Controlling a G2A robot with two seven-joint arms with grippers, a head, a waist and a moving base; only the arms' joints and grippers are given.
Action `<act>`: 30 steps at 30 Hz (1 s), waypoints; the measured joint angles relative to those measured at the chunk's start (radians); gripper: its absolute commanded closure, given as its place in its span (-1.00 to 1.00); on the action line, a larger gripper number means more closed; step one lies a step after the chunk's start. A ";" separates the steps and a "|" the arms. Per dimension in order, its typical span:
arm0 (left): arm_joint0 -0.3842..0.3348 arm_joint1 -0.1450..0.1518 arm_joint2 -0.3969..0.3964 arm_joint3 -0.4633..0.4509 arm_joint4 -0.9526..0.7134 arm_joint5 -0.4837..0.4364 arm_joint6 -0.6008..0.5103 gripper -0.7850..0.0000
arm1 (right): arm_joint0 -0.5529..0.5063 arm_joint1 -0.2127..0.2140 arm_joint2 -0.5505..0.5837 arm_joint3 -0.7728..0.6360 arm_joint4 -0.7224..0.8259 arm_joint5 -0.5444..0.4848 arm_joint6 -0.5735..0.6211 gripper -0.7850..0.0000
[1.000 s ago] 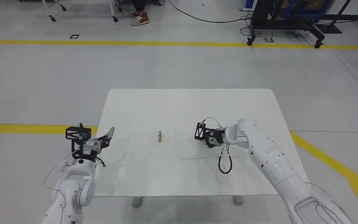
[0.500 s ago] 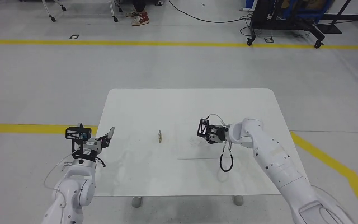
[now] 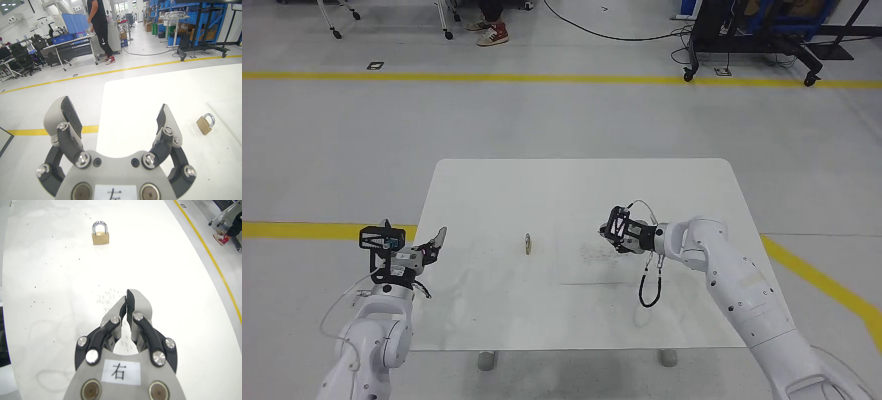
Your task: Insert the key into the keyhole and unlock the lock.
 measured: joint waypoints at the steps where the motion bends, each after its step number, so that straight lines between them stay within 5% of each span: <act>1: 0.000 0.000 0.000 0.000 0.000 0.000 0.000 -1.00 | 0.000 0.000 0.000 0.000 0.000 0.000 0.000 1.00; 14: 0.000 0.000 0.000 0.000 0.000 0.000 0.000 -1.00 | -0.011 -0.012 0.014 0.055 0.284 -0.130 -0.343 1.00; 25: -0.001 -0.003 0.001 -0.003 -0.009 -0.002 0.004 -1.00 | 0.004 -0.011 0.021 0.063 0.264 -0.087 -0.316 1.00; 30: -0.032 -0.022 0.013 -0.004 -0.326 -0.071 -0.011 -1.00 | -0.016 -0.016 0.008 0.059 0.301 -0.075 -0.339 1.00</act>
